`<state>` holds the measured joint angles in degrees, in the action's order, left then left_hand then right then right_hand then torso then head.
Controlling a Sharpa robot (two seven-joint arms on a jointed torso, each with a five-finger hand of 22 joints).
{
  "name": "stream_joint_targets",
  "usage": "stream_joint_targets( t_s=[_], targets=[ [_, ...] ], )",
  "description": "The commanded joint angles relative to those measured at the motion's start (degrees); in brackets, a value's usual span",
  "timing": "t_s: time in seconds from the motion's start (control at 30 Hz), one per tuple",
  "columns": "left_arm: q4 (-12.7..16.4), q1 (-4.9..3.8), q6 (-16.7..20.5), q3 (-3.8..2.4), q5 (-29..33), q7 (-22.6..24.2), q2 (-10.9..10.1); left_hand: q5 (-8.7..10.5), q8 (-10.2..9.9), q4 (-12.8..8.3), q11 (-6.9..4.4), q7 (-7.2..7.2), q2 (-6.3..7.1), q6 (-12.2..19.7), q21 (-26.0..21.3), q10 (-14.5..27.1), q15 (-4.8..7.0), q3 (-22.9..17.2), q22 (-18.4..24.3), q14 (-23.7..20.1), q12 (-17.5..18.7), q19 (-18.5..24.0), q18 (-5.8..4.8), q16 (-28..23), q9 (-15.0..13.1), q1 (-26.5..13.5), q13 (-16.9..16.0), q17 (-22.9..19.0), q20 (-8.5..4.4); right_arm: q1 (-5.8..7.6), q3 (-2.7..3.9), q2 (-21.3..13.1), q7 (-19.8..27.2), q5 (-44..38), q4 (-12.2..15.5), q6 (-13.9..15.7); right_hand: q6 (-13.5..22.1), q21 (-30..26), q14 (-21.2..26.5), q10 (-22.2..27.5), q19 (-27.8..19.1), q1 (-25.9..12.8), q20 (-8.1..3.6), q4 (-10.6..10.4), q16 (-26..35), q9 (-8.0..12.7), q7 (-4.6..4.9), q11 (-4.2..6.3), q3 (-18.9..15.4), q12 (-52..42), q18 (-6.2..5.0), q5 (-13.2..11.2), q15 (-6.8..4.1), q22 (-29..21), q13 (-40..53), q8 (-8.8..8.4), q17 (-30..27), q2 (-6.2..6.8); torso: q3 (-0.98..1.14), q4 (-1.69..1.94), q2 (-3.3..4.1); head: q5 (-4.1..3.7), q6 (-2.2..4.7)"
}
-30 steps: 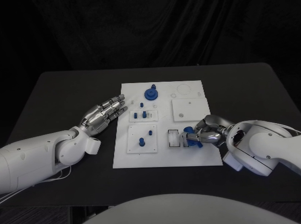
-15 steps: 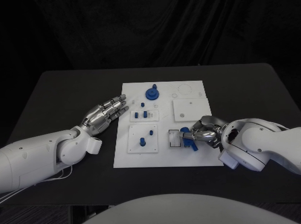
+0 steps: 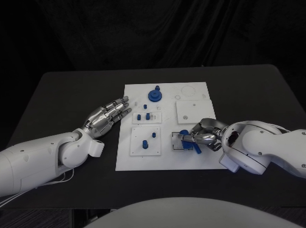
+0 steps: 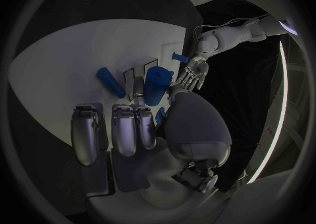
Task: Assemble the parts on the task board
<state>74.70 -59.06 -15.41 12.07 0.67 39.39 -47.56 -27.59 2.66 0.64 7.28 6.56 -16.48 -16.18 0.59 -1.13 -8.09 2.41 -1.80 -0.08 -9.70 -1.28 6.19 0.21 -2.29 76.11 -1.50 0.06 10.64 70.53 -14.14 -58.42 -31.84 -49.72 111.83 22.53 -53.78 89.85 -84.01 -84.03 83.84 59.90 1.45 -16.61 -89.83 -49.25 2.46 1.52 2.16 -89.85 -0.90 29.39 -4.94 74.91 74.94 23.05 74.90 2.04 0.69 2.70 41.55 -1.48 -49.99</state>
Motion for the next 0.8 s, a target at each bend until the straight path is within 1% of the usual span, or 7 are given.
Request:
stream_joint_targets(
  t_s=[0.03,0.27,0.3,0.37,0.57,0.67,0.8],
  targets=[
    [0.0,0.18,-0.7,0.02,0.0,0.6,0.2,-0.25,0.2,-0.1,0.01,0.22,-0.06,-0.2,0.3,-0.2,-0.14,-0.5,0.0,0.1,-0.3,-0.1,0.69,-0.2,-0.1,-0.6,-0.1,-0.1,0.43,0.0,0.01,0.2,0.8,-1.4,0.2,-0.4,0.2,-0.1,-6.0,-6.0,6.0,-1.0,0.43,0.0,-0.2,0.1,0.25,-0.3,-0.7,-0.1,0.82,-1.9,0.4,15.0,15.1,-0.32,15.1,0.08,0.03,0.02,-0.01,0.01,-0.01],
    [0.0,0.23,-0.8,0.02,0.0,0.4,0.2,-0.25,0.2,-0.1,0.01,0.22,-0.06,-0.2,0.3,-0.2,-0.14,-0.5,0.0,0.1,-0.3,-0.1,0.69,-0.2,-0.1,-0.6,-0.1,-0.1,0.43,0.0,0.01,0.5,0.7,-2.8,0.2,-0.1,0.6,-0.1,-6.0,-6.0,6.0,-3.8,0.6,-0.1,-0.2,0.0,0.42,-0.47,-3.4,-0.1,0.82,-8.3,0.56,15.0,15.1,-0.21,15.1,-1.01,0.03,0.0,0.0,0.01,-0.01],
    [0.0,0.24,-0.8,0.02,0.0,0.4,0.2,-0.25,0.2,-0.1,0.01,0.22,-0.06,-0.2,0.3,-0.2,-0.14,-0.5,0.0,0.1,-0.3,-0.1,0.69,-0.2,-0.1,-0.6,-0.1,-0.1,0.43,-0.01,0.01,0.6,0.6,-2.9,0.1,-0.3,0.7,-0.2,-6.0,-6.0,6.0,-4.8,0.64,-0.1,-0.2,0.0,0.47,-0.52,-4.2,-0.1,0.8,-10.0,0.6,15.0,15.1,-0.18,15.1,-1.4,0.04,0.0,0.01,0.02,-0.01],
    [0.0,0.25,-0.8,0.02,0.0,0.4,0.2,-0.25,0.2,-0.1,0.01,0.22,-0.06,-0.2,0.3,-0.2,-0.14,-0.5,0.0,0.1,-0.3,-0.1,0.69,-0.2,-0.1,-0.6,-0.1,-0.1,0.43,-0.01,0.01,0.6,0.5,-2.9,0.1,-0.5,0.7,-0.2,-6.0,-6.0,5.9,-5.0,0.65,-0.1,-0.2,0.0,0.49,-0.53,-4.5,-0.1,0.78,-10.3,0.61,14.9,15.1,-0.17,15.1,-1.49,0.04,-0.01,0.0,0.03,-0.01],
    [-0.1,0.3,-0.9,0.02,0.0,0.3,0.2,-0.25,0.2,-0.1,0.01,0.22,-0.06,-0.2,0.3,-0.2,-0.14,-0.5,0.0,0.1,-0.3,-0.1,0.69,-0.2,-0.1,-0.6,-0.1,-0.1,0.43,-0.02,0.01,0.7,0.1,-3.1,0.1,-1.3,1.0,-0.3,-6.0,-6.0,5.9,-6.2,0.75,-0.1,-0.2,0.0,0.62,-0.64,-6.7,-0.1,0.75,-15.0,0.71,14.9,15.1,-0.12,15.1,-1.86,0.04,-0.02,-0.02,0.14,-0.01],
    [-0.1,0.33,-0.9,0.02,0.0,0.3,0.2,-0.24,0.2,-0.1,-0.01,0.24,-0.04,-0.1,0.3,-0.1,-0.15,-0.6,0.0,0.1,-0.3,-0.1,0.69,-0.2,0.0,-0.6,-0.1,-0.1,0.44,-0.03,0.01,0.7,0.0,-3.1,0.1,-1.4,1.1,-0.4,-6.0,-6.0,5.8,-6.4,0.78,-0.1,-0.2,0.0,0.65,-0.68,-7.4,-0.1,0.74,-16.6,0.74,14.9,15.1,-0.1,15.1,-1.93,0.04,0.0,-0.05,0.15,-0.01],
    [-0.1,0.36,-0.9,0.02,0.0,0.3,0.1,-0.24,0.2,-0.1,-0.01,0.24,-0.04,-0.1,0.3,-0.1,-0.15,-0.6,0.0,0.1,-0.3,-0.1,0.69,-0.2,0.0,-0.6,-0.1,-0.1,0.44,-0.03,0.01,0.5,0.0,-3.1,0.1,-1.3,1.1,-0.4,-6.0,-6.0,5.8,-6.5,0.79,-0.1,-0.2,0.0,0.66,-0.69,-7.7,-0.1,0.73,-17.1,0.75,14.9,15.1,-0.07,15.1,-1.96,0.03,0.02,-0.02,0.25,-0.01]
  ],
)
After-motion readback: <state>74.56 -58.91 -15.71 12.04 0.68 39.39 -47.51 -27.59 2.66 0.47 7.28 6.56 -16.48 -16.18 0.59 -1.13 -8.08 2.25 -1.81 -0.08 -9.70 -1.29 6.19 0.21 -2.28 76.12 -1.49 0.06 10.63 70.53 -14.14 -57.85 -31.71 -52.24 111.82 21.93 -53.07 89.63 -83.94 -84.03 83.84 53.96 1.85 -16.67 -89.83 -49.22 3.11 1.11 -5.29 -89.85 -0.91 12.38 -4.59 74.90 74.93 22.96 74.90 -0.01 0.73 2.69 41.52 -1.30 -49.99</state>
